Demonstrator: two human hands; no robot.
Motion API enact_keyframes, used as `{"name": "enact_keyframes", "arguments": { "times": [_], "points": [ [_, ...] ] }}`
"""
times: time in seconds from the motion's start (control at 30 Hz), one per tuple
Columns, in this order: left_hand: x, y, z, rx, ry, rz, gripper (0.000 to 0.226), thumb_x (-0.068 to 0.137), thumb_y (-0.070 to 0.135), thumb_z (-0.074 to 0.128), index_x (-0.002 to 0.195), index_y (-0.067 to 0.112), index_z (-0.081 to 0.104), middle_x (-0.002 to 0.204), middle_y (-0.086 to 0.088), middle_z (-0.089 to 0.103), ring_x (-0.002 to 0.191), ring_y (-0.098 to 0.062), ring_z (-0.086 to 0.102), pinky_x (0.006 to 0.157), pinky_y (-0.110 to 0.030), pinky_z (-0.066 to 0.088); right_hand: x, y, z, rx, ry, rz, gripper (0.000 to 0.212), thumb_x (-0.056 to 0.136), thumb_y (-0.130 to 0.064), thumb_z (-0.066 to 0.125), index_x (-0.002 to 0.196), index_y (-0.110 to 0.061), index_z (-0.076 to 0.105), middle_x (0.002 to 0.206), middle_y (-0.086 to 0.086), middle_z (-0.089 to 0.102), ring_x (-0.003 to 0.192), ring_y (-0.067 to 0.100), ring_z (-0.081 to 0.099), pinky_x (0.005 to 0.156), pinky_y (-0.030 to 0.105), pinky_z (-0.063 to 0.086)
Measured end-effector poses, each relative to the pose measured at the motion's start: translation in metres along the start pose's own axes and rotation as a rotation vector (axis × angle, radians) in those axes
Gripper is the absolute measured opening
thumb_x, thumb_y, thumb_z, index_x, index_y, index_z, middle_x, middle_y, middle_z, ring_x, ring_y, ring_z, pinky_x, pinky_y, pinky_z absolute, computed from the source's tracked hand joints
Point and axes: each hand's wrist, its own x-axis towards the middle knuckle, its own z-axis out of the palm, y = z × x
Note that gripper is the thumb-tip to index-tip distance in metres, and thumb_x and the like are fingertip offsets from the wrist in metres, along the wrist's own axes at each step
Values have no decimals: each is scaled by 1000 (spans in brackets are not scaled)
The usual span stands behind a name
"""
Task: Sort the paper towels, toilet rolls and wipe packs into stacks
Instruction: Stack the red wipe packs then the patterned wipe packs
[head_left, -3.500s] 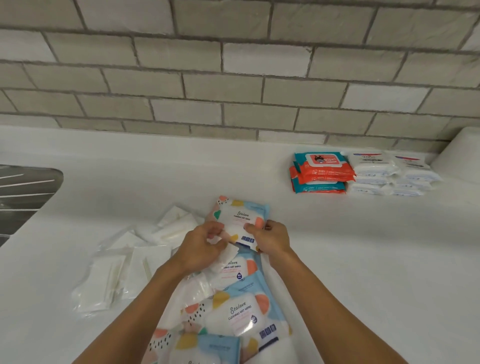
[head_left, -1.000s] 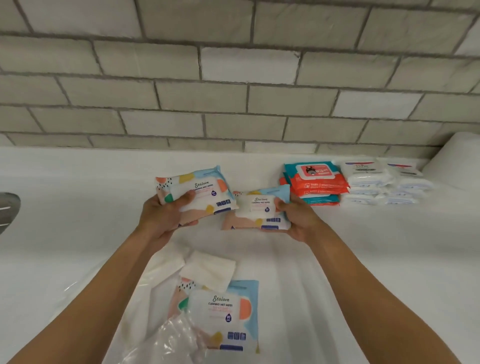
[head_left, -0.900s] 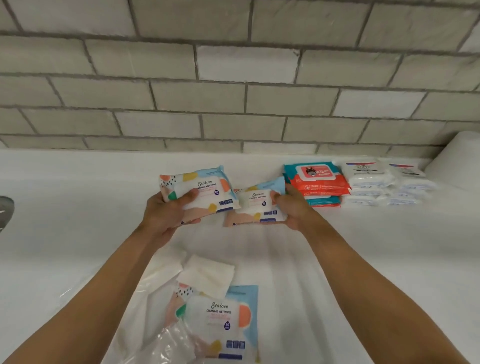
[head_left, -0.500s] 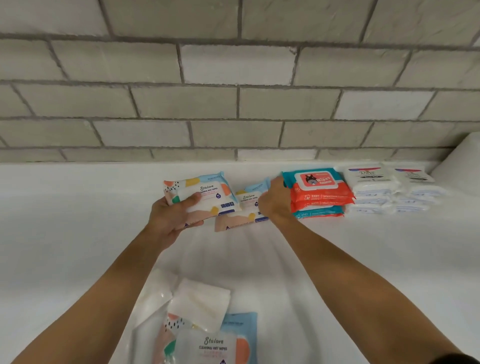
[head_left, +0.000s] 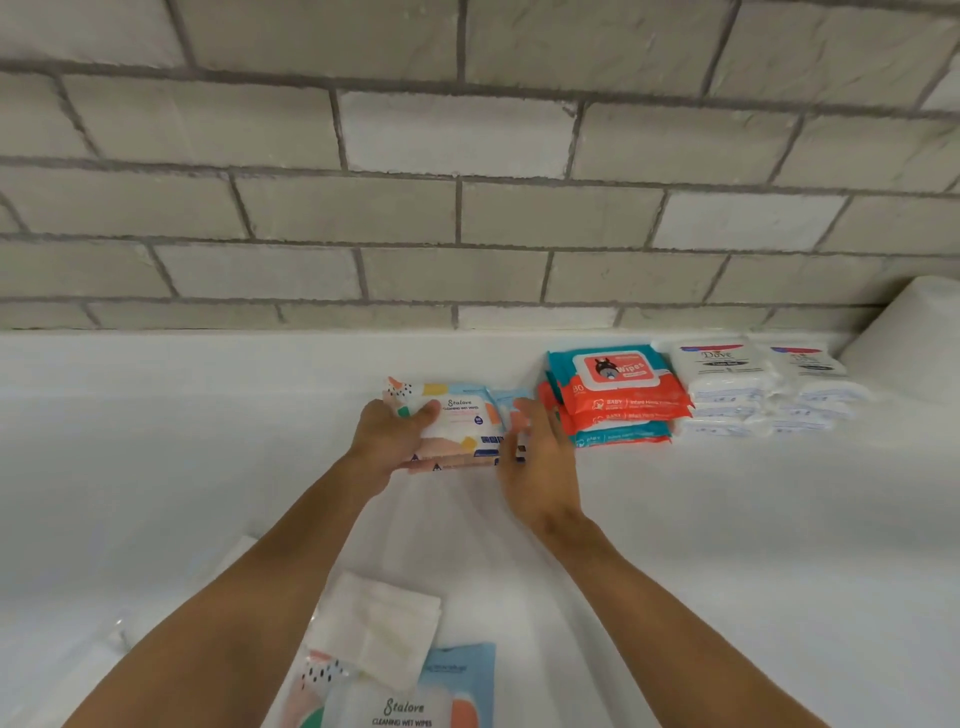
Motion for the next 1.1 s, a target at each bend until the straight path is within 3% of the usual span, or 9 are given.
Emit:
{"name": "enact_keyframes", "arguments": {
  "times": [0.07,0.17,0.27,0.4,0.5,0.53,0.6,0.73,1.1],
  "points": [
    [4,-2,10,104,43,31,49,80,38,76,115,10,55,108,-7,66,88,-23,69,57,-37,60,-12,3,3,-48,-54,-59,45,95,-25,56,138,-19,44,141,5,46,121,17,50,83,27,57],
    [5,-6,21,264,98,64,64,82,43,72,126,9,41,112,-3,55,96,-23,60,64,-33,53,-19,9,10,-291,-164,-72,48,96,-34,55,142,-29,43,156,2,30,142,27,30,104,46,46],
    [5,-9,27,364,62,68,69,85,48,67,132,8,36,123,-7,51,107,-27,56,79,-37,54,-18,10,16,-494,-105,-140,45,83,-32,75,125,-24,62,143,13,49,132,43,44,97,56,48],
    [4,-12,25,593,100,74,65,88,53,57,133,9,43,129,-14,46,123,-33,45,99,-41,43,-12,8,24,-513,-90,-205,54,66,-27,89,114,-17,67,124,16,63,115,40,61,84,49,55],
    [-8,-17,19,478,98,138,23,90,33,57,87,10,61,90,-6,62,92,-28,59,70,-30,46,-10,8,25,-539,-96,-190,61,59,-26,93,114,-19,68,121,15,66,110,37,64,77,47,58],
    [-13,-22,17,427,104,148,22,89,26,56,77,9,61,78,-3,62,80,-26,58,61,-27,42,-9,9,25,-552,-96,-176,63,57,-26,93,114,-19,69,120,15,66,109,37,65,76,47,58],
    [-21,-32,12,379,129,171,22,90,24,54,83,9,68,77,-1,67,73,-23,59,57,-25,41,-8,11,25,-578,-92,-146,67,54,-29,94,116,-20,70,120,14,67,108,36,66,78,47,58],
    [-26,-31,15,458,103,263,28,97,32,51,104,11,68,97,-4,70,90,-25,65,72,-28,48,1,13,24,-656,-103,-105,74,45,-30,97,113,-19,71,114,15,69,102,35,68,78,48,58],
    [5,-14,19,563,-84,237,39,100,36,44,109,6,67,103,-11,71,82,-21,59,69,-31,46,6,16,26,-691,-62,-38,73,45,-19,97,112,-11,70,119,20,66,103,38,67,79,46,58]
  ]
}}
